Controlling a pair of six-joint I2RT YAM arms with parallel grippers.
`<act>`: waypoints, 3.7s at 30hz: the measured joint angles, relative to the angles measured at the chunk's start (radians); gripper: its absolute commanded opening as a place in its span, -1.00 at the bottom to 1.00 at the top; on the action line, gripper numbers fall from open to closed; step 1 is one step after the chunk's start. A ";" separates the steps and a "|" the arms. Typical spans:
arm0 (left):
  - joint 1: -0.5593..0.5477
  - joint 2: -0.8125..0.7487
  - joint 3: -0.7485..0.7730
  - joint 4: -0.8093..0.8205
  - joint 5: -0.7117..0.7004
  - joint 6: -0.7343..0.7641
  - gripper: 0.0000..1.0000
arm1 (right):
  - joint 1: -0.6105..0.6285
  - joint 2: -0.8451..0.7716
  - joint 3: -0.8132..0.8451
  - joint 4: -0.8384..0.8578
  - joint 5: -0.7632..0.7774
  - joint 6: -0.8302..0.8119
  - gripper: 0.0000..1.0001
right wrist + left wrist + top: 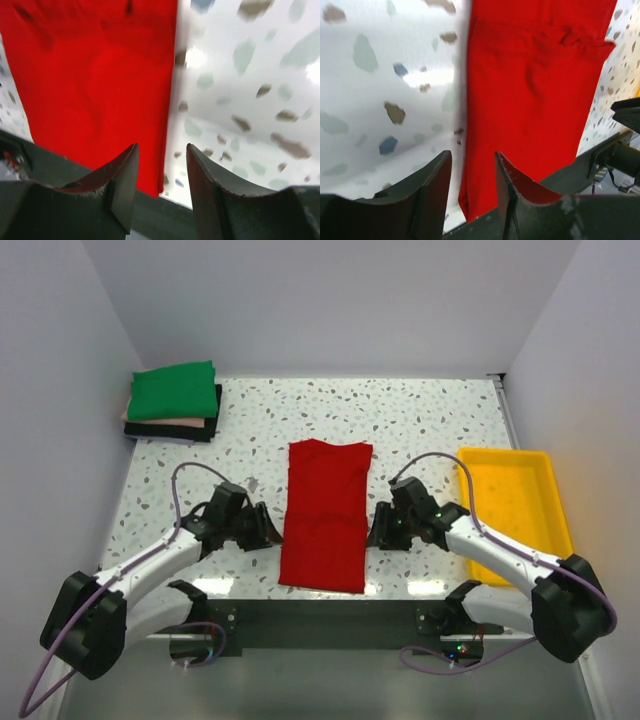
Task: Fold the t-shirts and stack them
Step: Fold the tshirt
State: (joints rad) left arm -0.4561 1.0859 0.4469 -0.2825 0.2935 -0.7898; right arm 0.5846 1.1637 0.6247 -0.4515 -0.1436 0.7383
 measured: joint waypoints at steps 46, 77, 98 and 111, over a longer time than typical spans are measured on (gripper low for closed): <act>-0.188 -0.210 -0.061 -0.216 0.040 -0.090 -0.18 | 0.221 -0.112 -0.333 0.229 -0.251 0.367 -0.08; -0.296 -0.055 -0.118 -0.085 0.006 -0.166 -0.70 | 0.222 -0.103 -0.375 0.286 -0.256 0.378 -0.66; -0.298 -0.177 -0.037 -0.167 -0.017 -0.127 -1.00 | 0.226 -0.283 -0.267 0.034 -0.146 0.224 -1.00; -0.298 -0.157 0.267 -0.254 -0.055 -0.081 -1.00 | 0.226 -0.314 0.012 -0.149 -0.035 0.131 -1.00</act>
State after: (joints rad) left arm -0.7540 0.9291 0.7136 -0.5362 0.2386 -0.8707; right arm 0.8108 0.8494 0.6365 -0.6003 -0.1791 0.8692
